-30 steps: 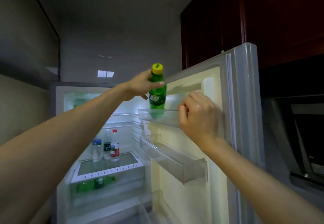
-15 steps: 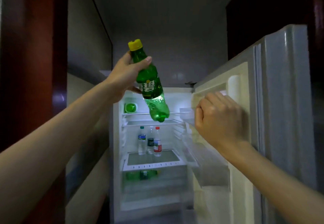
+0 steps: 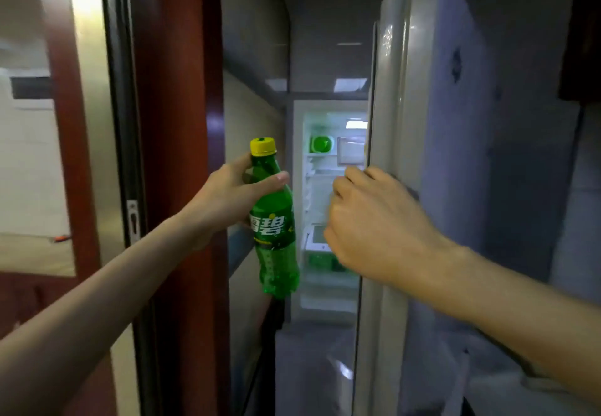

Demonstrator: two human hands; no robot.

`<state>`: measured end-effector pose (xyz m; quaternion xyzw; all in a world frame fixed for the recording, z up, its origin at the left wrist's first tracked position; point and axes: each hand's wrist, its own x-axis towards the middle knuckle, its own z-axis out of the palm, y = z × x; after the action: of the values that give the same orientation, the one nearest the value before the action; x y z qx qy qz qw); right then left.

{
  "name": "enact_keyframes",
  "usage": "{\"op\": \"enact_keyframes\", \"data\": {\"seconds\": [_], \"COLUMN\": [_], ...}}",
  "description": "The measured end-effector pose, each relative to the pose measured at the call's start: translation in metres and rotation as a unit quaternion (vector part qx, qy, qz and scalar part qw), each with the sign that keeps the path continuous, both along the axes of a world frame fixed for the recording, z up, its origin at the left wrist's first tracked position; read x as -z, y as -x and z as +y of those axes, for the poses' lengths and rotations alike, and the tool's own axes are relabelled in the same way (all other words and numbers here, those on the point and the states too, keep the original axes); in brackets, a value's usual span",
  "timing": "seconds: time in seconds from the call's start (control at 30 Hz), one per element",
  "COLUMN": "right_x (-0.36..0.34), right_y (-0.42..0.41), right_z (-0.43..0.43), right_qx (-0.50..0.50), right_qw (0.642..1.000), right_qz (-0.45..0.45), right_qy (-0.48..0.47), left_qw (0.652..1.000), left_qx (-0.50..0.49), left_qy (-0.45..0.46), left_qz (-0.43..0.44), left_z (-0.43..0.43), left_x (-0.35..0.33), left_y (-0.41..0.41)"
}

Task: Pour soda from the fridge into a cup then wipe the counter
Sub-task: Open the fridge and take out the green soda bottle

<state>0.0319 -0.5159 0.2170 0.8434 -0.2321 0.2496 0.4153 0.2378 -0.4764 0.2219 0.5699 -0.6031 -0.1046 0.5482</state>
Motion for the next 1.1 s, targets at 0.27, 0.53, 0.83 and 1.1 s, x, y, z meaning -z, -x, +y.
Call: {"op": "enact_keyframes", "data": {"seconds": [0.27, 0.53, 0.83, 1.1], "right_x": [0.044, 0.089, 0.158, 0.178], "right_y": [-0.025, -0.097, -0.084, -0.109], "right_z": [-0.076, -0.151, -0.261, -0.31], "right_qx": [-0.007, -0.055, -0.04, -0.009], "right_qw": [0.986, 0.988, 0.99, 0.996], "right_qz": [0.12, 0.137, 0.132, 0.091], "right_qy": [0.114, 0.039, 0.041, 0.017], "left_qw": [0.997, 0.993, 0.981, 0.981], "left_qx": [-0.047, -0.069, -0.062, -0.048], "left_qy": [-0.026, -0.083, -0.174, -0.185], "left_qz": [-0.049, -0.04, -0.057, 0.042], "left_z": [0.015, -0.018, -0.111, -0.179], "left_x": [0.039, 0.108, 0.198, 0.229], "left_y": [-0.002, 0.0, -0.002, -0.012]}}
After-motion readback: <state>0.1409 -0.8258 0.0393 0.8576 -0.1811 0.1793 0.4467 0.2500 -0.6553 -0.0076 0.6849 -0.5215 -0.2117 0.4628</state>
